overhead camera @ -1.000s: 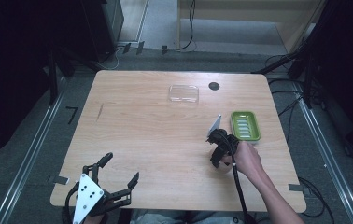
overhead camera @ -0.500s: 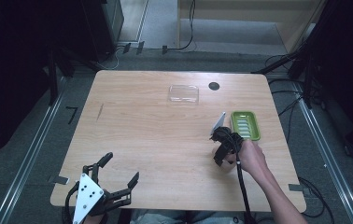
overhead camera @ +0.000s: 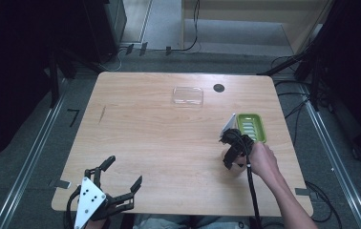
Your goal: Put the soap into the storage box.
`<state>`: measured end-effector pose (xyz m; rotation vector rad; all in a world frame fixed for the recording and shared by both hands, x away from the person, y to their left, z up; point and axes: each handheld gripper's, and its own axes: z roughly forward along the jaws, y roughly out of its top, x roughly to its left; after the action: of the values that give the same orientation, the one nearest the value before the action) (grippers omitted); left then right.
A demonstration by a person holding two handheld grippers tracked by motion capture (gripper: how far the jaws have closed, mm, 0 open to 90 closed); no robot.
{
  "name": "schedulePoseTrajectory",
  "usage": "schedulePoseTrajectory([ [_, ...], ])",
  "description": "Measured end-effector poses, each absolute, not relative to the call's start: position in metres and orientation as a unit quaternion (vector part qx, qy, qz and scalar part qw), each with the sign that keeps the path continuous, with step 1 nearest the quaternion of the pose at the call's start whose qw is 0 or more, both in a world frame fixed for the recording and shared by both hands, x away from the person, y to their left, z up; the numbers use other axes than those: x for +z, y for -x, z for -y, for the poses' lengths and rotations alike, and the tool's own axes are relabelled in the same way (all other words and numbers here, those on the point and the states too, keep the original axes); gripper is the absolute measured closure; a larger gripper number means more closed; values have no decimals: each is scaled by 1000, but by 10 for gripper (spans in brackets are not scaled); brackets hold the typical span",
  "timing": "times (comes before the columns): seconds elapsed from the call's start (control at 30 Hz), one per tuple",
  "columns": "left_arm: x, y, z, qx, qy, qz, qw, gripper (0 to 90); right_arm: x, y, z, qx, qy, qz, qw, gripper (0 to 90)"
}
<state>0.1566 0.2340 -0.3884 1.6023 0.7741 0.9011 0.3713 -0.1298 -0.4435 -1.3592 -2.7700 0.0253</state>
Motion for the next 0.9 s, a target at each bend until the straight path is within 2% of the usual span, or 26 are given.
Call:
schedulePoseTrajectory([
  [0.9, -388, -157, -233, 379, -675, -325, 543, 114, -435, -370, 162, 9, 464, 885, 25, 335],
])
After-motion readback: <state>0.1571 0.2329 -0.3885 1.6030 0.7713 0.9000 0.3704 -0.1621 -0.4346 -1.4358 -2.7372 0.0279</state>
